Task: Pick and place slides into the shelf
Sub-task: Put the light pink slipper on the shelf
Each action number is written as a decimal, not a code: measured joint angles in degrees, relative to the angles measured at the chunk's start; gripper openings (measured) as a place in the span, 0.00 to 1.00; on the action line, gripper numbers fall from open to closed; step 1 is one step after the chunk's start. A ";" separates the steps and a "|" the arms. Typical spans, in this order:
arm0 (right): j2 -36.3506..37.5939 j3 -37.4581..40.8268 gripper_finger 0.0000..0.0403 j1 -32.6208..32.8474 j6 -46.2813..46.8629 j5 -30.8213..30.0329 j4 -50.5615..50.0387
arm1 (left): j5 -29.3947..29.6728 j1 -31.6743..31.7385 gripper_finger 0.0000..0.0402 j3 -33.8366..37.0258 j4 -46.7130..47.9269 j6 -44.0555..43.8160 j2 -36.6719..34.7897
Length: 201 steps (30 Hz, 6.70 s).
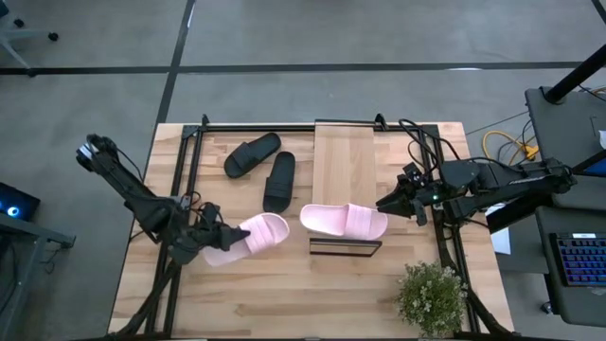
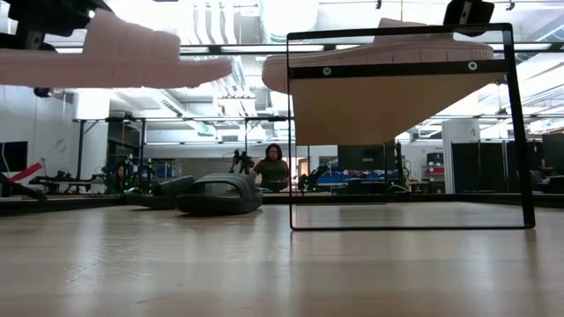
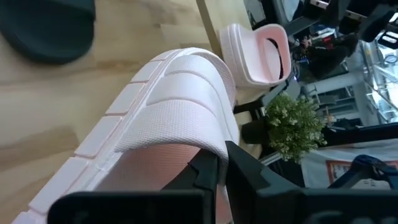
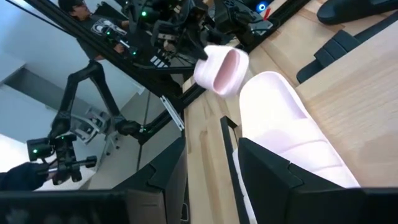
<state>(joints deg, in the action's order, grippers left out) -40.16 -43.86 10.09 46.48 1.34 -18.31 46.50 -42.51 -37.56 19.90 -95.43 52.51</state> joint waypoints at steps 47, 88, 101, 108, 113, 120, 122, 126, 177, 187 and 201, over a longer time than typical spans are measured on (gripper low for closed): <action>3.30 0.04 0.02 0.00 9.60 -19.54 0.57 | -53.13 48.74 0.00 -14.23 -3.08 39.45 -3.84; 13.25 0.02 0.02 0.00 8.99 -27.02 -2.73 | -80.56 61.43 0.00 -41.63 -12.21 49.15 33.88; 13.14 0.02 0.02 0.01 7.12 -26.93 -2.90 | -80.19 61.14 0.00 -46.93 -13.22 47.47 39.24; 13.14 0.02 0.02 0.00 6.56 -26.93 -2.85 | -77.37 60.57 0.00 -47.39 -13.38 46.29 40.42; 13.14 0.02 0.02 0.02 6.40 -26.93 -2.56 | -76.58 59.65 0.00 -47.39 -13.42 46.29 41.15; 13.14 0.02 0.02 0.00 6.41 -26.91 -2.49 | -74.09 58.13 0.00 -47.39 -13.62 46.29 42.30; 13.14 0.02 0.02 0.00 6.40 -26.89 -2.49 | -73.75 57.92 0.00 -47.39 -13.75 46.12 42.71; 13.14 0.02 0.02 0.00 6.43 -26.86 -2.47 | -72.56 57.57 0.00 -47.37 -15.10 44.71 43.16; 12.28 -0.02 0.02 0.02 4.36 -26.49 1.88 | -68.40 53.41 0.00 -47.88 -23.48 40.23 51.09; 12.26 -0.02 0.02 0.02 4.44 -26.45 1.87 | -68.56 53.38 0.00 -48.02 -20.81 40.60 50.73; 12.26 -0.02 0.02 0.02 4.07 -26.40 1.88 | -68.56 53.43 0.00 -47.51 -18.81 40.24 50.64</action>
<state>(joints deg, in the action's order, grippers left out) -27.90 -43.88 10.11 50.54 -25.06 -16.43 -22.06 10.92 -85.07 1.10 -55.20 103.15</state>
